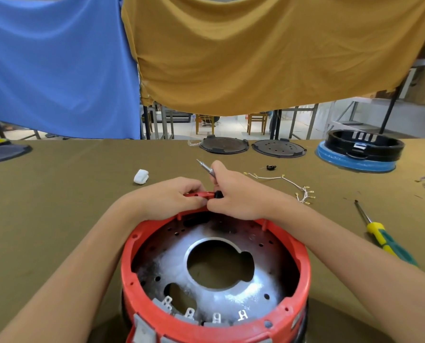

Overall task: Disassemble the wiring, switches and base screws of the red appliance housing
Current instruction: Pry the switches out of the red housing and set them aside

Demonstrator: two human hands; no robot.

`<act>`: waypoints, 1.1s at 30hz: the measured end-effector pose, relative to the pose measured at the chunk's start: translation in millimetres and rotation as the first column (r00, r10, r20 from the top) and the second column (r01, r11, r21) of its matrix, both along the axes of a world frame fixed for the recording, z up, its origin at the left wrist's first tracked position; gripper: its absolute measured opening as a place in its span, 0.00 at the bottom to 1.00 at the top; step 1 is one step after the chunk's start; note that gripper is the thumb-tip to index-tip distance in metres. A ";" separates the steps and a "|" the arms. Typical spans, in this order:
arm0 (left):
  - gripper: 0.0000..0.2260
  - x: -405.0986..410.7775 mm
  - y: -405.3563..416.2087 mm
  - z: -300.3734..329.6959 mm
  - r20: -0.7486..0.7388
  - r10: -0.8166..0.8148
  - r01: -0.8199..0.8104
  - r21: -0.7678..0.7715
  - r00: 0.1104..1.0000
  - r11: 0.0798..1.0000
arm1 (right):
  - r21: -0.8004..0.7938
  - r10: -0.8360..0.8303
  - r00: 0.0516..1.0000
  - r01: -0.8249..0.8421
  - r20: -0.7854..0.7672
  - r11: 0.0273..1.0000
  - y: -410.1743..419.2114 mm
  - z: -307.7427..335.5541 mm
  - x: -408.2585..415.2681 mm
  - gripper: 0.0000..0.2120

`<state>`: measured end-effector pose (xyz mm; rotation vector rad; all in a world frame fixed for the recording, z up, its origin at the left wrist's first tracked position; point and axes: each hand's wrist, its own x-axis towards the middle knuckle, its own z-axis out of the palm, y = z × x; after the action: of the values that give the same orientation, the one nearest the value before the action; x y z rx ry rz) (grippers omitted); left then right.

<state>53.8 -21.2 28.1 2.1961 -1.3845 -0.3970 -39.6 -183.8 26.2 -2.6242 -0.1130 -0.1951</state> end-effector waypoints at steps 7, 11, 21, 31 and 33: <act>0.04 1.6 -0.3 -1.3 0.012 0.001 -0.001 -0.018 1.000 1.000 | -0.026 -0.003 1.000 0.002 -0.025 1.000 -0.7 -0.4 -0.4 0.21; 0.05 3.3 -0.3 -1.8 0.022 0.000 0.000 -0.015 1.000 1.000 | -0.028 0.011 0.999 -0.012 -0.034 1.000 -0.6 0.1 0.5 0.18; 0.06 3.1 -0.5 -1.9 0.013 -0.011 0.012 -0.018 1.000 1.000 | -0.070 0.028 0.999 -0.031 -0.034 0.997 -1.8 0.6 1.8 0.19; 0.06 3.7 0.5 2.1 -0.003 -0.094 0.094 -0.049 0.996 0.994 | 0.509 -0.225 0.974 0.176 0.036 0.843 -24.6 2.7 -7.9 0.13; 0.07 2.7 0.3 1.7 -0.060 -0.121 0.118 -0.056 0.991 0.991 | 0.610 -0.130 0.991 0.116 -0.022 0.784 -39.2 -1.8 -15.3 0.13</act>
<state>56.6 -20.9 29.8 2.0470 -1.4794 -0.4640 -54.9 -222.9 24.5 -1.9750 0.1043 -0.2555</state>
